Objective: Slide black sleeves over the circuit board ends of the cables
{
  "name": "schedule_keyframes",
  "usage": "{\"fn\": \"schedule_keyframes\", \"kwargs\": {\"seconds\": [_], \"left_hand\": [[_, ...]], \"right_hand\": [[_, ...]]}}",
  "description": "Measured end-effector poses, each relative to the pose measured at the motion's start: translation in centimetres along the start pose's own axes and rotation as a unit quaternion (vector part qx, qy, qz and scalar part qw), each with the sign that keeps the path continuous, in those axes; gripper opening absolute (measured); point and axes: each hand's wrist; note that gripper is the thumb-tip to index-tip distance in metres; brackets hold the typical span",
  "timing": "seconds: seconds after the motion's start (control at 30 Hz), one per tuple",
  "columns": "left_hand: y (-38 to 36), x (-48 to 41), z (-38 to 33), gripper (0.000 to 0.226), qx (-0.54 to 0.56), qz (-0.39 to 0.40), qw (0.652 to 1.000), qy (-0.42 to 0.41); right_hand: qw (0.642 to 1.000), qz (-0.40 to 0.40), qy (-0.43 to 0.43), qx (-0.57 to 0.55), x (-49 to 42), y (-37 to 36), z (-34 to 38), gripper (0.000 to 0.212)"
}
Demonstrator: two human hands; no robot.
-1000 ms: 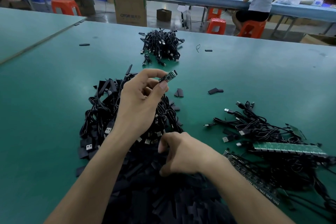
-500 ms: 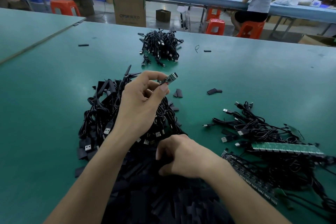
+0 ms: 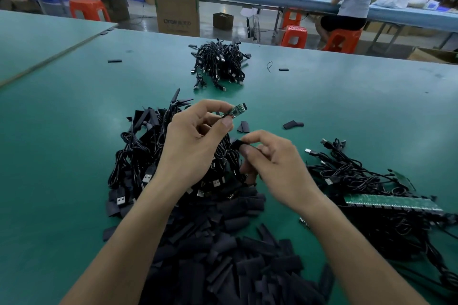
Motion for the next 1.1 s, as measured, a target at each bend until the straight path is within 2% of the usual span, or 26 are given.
{"fn": "schedule_keyframes", "kwargs": {"seconds": [0.07,0.13,0.27,0.37,0.5,0.57,0.67,0.8,1.0,1.1], "left_hand": [[0.1,0.0,0.0,0.022,-0.004,0.002,1.000,-0.001],[0.1,0.0,0.0,0.020,-0.007,0.001,1.000,0.000],[0.0,0.0,-0.1,0.019,-0.011,0.000,1.000,0.000],[-0.1,0.0,-0.2,0.019,-0.010,0.002,1.000,0.000],[-0.2,0.0,-0.3,0.019,-0.012,0.004,1.000,-0.001],[-0.1,0.0,-0.3,0.019,-0.016,0.007,1.000,-0.001],[0.0,0.0,-0.2,0.017,-0.014,0.008,1.000,0.004],[0.0,0.0,-0.1,0.017,-0.014,0.008,1.000,0.005],[0.1,0.0,0.0,0.018,-0.018,0.008,1.000,0.005],[0.0,0.0,0.0,0.016,-0.019,0.009,1.000,0.006]], "right_hand": [[0.999,-0.040,0.002,-0.002,-0.1,0.4,-0.3,0.024],[0.999,-0.041,-0.020,0.019,-0.2,0.7,-0.7,0.019],[0.987,0.061,-0.082,0.122,0.0,0.6,-1.2,0.009],[0.972,0.074,-0.060,0.215,0.4,-0.1,-1.1,0.007],[0.958,0.122,-0.026,0.259,0.8,-1.5,-0.8,0.015],[0.937,0.156,-0.015,0.313,1.0,-2.4,-0.8,0.024],[0.908,0.147,-0.014,0.393,1.4,-3.2,-1.2,0.027],[0.907,0.143,0.004,0.396,1.7,-3.4,-1.2,0.014],[0.913,0.101,0.027,0.395,1.5,-2.9,-0.8,0.018],[0.905,0.122,0.028,0.407,1.5,-2.8,-0.7,0.013]]}}
Point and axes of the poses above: each hand's wrist, its own x-axis away from the middle knuckle, its own y-axis out of the back of the hand, z = x × y, and after that the axes turned 15 degrees about -y, right-handed
